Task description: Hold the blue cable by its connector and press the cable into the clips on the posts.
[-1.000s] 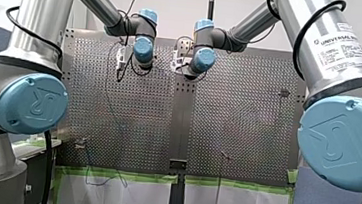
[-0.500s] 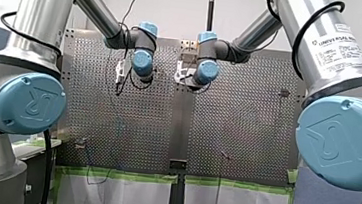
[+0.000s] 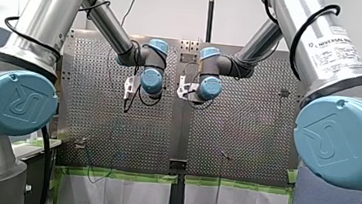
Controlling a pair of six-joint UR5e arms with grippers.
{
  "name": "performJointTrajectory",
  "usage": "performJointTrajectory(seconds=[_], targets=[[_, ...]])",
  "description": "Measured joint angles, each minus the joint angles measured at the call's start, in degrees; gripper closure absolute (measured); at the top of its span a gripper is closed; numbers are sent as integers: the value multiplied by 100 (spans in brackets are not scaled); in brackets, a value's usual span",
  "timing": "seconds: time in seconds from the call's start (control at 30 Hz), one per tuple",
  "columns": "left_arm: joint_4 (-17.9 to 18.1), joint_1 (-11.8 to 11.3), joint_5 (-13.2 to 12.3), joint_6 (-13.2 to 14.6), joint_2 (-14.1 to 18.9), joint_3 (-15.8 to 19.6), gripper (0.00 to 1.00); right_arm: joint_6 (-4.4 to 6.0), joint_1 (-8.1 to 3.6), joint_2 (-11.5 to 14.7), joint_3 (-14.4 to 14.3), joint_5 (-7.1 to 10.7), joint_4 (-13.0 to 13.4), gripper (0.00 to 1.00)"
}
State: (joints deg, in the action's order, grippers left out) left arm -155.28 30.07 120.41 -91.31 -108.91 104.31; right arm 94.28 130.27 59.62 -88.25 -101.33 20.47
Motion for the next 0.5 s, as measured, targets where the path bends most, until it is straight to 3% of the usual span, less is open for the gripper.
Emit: performJointTrajectory(seconds=[0.27,0.5], targets=[[381,229,39,-42,-381,187,100,131,-123,-76,-400,-42,401,100],[767,230,-144,-50,-752,304,100,185,-177,-408,-780,-109,782,100]])
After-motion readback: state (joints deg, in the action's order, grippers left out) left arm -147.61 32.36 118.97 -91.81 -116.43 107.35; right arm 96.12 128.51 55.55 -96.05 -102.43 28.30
